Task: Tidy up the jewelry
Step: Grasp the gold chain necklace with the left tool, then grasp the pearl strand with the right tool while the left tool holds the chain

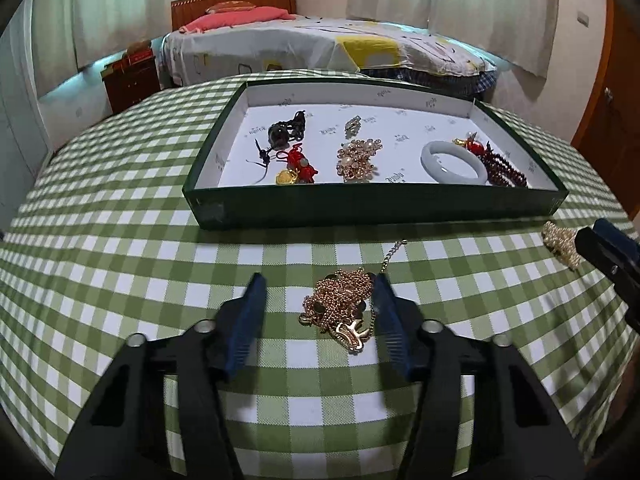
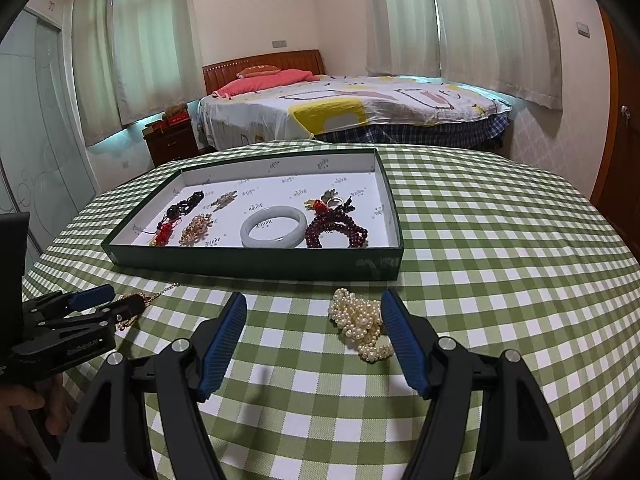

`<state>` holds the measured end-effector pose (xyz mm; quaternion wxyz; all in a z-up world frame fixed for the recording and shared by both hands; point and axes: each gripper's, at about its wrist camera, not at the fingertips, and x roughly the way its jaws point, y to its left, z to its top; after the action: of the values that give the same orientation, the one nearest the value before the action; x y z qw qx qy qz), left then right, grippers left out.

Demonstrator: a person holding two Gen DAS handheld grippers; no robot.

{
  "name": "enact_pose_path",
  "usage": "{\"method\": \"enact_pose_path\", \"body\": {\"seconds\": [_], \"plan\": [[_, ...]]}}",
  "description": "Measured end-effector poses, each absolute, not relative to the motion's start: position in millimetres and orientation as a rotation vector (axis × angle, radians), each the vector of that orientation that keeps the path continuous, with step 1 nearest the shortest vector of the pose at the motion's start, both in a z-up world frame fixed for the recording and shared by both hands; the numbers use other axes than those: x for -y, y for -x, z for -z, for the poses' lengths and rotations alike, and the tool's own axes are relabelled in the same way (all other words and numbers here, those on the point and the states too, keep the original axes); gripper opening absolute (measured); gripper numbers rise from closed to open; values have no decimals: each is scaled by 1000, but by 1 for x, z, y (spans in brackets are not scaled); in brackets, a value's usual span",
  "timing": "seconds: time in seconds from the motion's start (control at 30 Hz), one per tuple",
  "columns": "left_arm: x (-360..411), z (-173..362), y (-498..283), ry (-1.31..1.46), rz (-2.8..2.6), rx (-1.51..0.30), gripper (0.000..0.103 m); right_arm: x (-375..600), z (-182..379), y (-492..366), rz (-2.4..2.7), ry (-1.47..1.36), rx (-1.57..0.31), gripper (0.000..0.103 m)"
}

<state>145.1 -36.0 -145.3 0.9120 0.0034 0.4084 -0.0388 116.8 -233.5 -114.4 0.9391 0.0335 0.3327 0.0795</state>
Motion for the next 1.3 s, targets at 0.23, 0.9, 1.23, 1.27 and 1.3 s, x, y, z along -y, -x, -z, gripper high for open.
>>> {"method": "enact_pose_path", "body": {"seconds": [0.23, 0.9, 1.23, 1.27, 1.3], "plan": [[43, 145, -139, -34, 131, -818, 14, 235, 119, -118, -161, -74, -693, 68], [24, 120, -129, 39, 129, -755, 11, 252, 126, -129, -104, -90, -729, 68], [20, 120, -130, 47, 119, -750, 11, 255, 130, -141, -84, -83, -772, 68], [19, 120, -130, 49, 114, -750, 11, 255, 130, -143, -80, -82, -779, 68], [18, 120, -130, 50, 112, -750, 11, 256, 131, -144, -77, -81, -785, 68]]}}
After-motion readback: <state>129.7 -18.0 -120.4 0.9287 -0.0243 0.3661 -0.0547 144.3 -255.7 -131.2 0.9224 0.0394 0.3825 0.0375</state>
